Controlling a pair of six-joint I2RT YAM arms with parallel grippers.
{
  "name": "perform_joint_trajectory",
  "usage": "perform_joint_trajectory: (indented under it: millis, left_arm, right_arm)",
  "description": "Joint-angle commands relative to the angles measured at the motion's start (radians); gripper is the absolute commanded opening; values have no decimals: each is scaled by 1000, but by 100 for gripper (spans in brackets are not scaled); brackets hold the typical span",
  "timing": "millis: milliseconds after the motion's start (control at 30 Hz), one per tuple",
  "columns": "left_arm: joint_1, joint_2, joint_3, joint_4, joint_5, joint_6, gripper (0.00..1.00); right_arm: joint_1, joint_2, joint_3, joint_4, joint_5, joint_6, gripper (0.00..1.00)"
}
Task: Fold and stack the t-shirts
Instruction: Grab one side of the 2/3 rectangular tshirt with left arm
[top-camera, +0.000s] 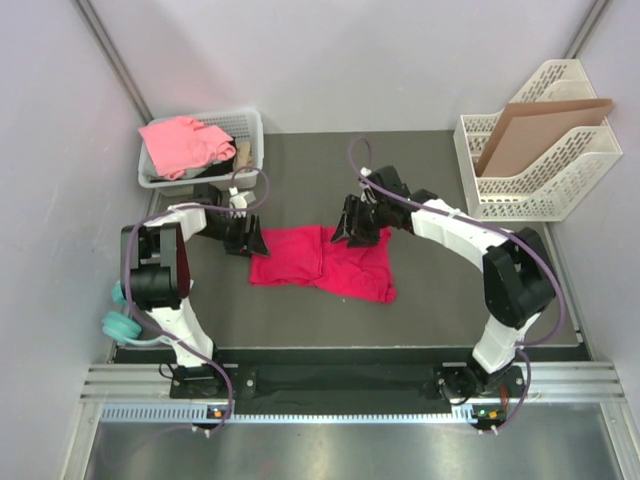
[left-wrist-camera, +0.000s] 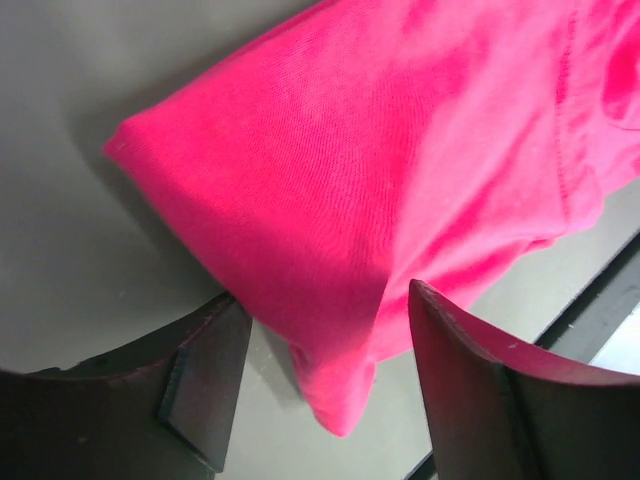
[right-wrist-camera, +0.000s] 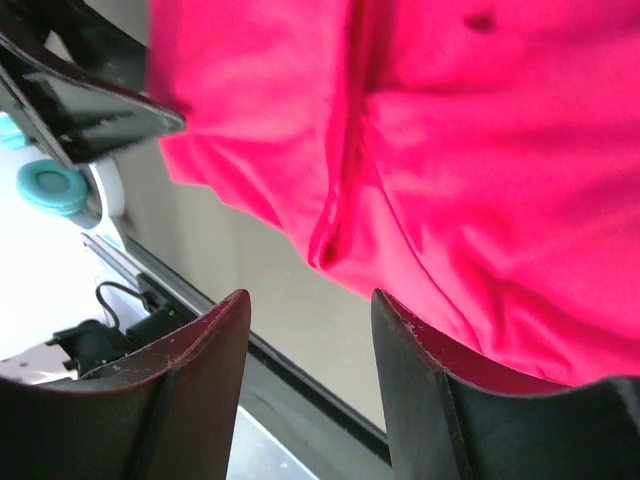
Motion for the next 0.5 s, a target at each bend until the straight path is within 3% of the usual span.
perform_joint_trajectory:
  millis: [0,33,67,133,167,300,467]
  left_arm:
    - [1,60,-3,-30,30,60,63]
    - [1,66,-7,-30,35,61,58]
    - [1,68,-13,-30,38,64,35]
    - [1,68,-17,-34,33,69,5]
    - [1,65,-19,-39,26,77,0]
    - [11,5,-7,-83,-38,110,0]
    - [82,-105,97,-256,-135,228,0]
  right_arm:
    - [1,-132,-41,61,-5,24,52]
    - [1,-138,-58,64,-3,25,52]
    - [1,-141,-64,66,-2,28,52]
    - [1,-157,-79,61,6,30,51]
    - [1,-163,-82,63,7,30,51]
    - [0,-199,-99,41,29,24,51]
    - [-5,-239,-147,44,36,24,51]
